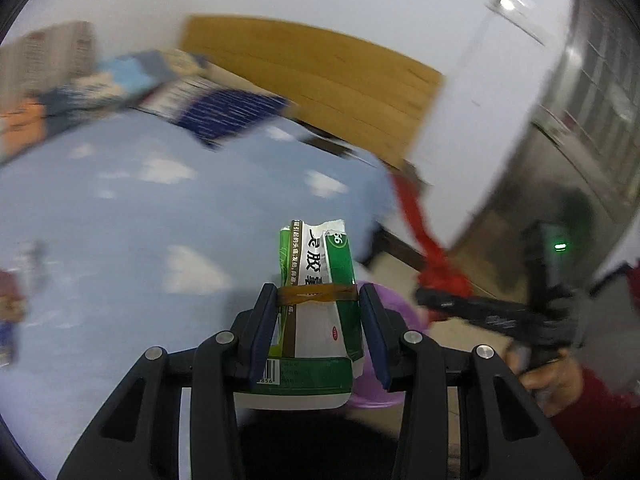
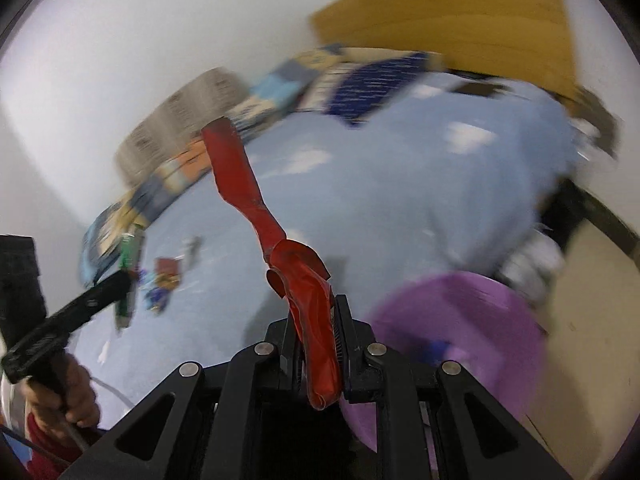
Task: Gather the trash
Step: 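Carry both items over the purple basket and open both grippers, then grasp the red cigarette box with the right gripper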
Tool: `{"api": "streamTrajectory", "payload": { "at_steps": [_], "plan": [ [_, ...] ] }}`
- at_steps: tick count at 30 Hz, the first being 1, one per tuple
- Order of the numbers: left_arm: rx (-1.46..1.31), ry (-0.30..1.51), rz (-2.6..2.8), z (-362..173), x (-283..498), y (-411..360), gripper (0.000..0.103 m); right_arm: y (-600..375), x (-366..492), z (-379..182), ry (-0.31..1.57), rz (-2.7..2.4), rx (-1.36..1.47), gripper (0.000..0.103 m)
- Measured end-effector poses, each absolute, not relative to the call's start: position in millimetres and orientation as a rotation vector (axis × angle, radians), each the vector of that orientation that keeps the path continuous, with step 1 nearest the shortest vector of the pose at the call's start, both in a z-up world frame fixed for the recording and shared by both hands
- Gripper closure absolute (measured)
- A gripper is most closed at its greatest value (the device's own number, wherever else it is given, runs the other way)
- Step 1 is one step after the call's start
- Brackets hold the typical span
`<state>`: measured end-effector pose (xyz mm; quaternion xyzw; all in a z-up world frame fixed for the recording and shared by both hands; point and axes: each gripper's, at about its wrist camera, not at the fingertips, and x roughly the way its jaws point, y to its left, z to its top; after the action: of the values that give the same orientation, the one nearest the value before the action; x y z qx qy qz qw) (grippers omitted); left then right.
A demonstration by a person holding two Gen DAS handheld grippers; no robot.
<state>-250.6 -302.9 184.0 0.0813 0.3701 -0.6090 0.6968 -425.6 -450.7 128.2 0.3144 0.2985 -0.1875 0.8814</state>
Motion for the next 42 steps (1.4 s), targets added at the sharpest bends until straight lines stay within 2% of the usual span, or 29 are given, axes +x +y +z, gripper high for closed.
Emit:
{"api": "streamTrajectory", "payload": {
  "at_steps": [7,8,9,11,16,21,25,33,42],
  "plan": [
    [0.318,0.894,-1.432,160,-309,-381,0.060,-491,-480,95,0.628,-0.478,0.799,0.087],
    [0.326,0.914,-1.423,157,-313,-387,0.050,-494,-483,90,0.634,-0.481,0.818,0.080],
    [0.323,0.919,-1.415,156,-316,-389,0.044,-497,-485,87,0.642,-0.485,0.829,0.065],
    [0.319,0.919,-1.411,157,-321,-389,0.044,-500,-483,82,0.652,-0.505,0.842,0.045],
    [0.328,0.882,-1.386,162,-322,-380,0.044,-509,-491,83,0.637,-0.532,0.825,0.045],
    [0.308,0.826,-1.303,168,-302,-349,0.033,-498,-480,100,0.629,-0.553,0.722,0.044],
    [0.279,0.799,-1.201,171,-277,-312,0.029,-477,-455,118,0.610,-0.523,0.607,0.044],
    [0.160,0.804,-0.987,173,-202,-216,0.027,-435,-376,141,0.610,-0.331,0.576,0.044],
    [0.066,0.817,-0.651,157,-97,-96,0.027,-355,-261,156,0.723,-0.094,0.449,0.044]
  ]
}}
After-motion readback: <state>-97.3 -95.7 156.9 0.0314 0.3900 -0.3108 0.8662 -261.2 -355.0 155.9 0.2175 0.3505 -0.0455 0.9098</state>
